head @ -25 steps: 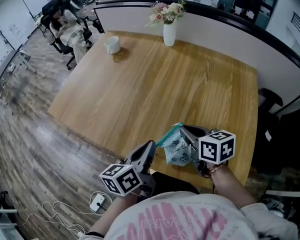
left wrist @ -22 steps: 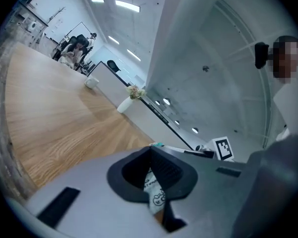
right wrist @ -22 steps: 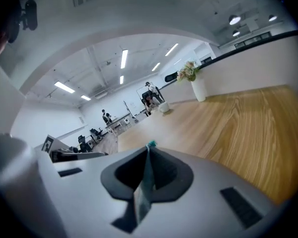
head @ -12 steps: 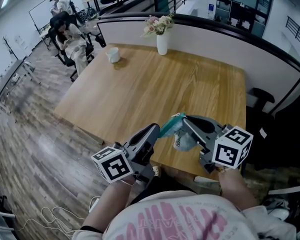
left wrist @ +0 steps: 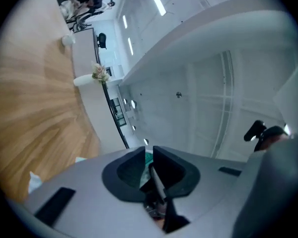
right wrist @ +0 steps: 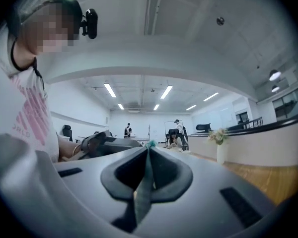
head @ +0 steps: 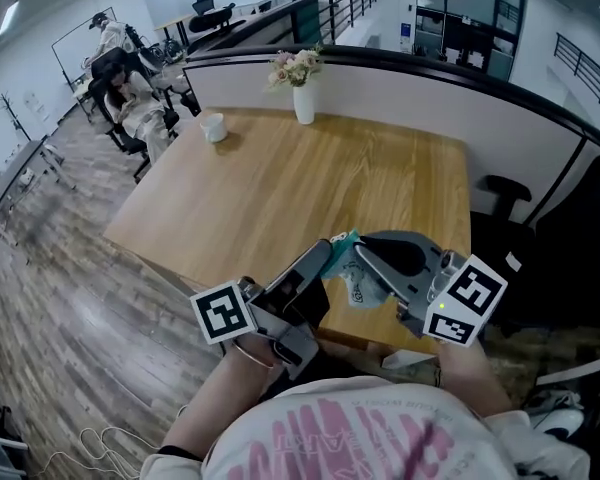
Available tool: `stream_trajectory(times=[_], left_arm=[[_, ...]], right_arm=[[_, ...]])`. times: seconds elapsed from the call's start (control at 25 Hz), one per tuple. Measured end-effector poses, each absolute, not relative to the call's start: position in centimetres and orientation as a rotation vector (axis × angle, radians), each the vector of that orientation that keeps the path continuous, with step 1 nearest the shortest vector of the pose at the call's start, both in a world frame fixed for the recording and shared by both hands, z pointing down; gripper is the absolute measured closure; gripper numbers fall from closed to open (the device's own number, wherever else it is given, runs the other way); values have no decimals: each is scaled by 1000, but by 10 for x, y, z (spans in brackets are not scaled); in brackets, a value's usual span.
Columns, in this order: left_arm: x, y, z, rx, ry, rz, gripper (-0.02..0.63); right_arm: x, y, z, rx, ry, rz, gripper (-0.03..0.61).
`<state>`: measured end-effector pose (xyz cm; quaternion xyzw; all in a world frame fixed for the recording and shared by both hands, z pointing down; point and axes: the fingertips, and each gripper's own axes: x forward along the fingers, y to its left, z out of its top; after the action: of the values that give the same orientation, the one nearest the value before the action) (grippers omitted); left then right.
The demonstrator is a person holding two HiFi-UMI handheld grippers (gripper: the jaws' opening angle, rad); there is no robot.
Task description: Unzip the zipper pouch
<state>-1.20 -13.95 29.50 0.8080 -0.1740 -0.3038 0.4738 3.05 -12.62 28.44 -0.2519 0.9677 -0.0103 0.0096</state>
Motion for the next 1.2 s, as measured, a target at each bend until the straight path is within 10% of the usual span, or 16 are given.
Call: stream_trajectory(times=[0.4,1.2], left_arm=[[-10,-129,273,1860,-204,-910,515],[-23,-139,303,1925,-474,-812,617]], right_arm=[[24,-109,285,-658,3128,162,569],[12,-125,306,-769,3166,32,568]])
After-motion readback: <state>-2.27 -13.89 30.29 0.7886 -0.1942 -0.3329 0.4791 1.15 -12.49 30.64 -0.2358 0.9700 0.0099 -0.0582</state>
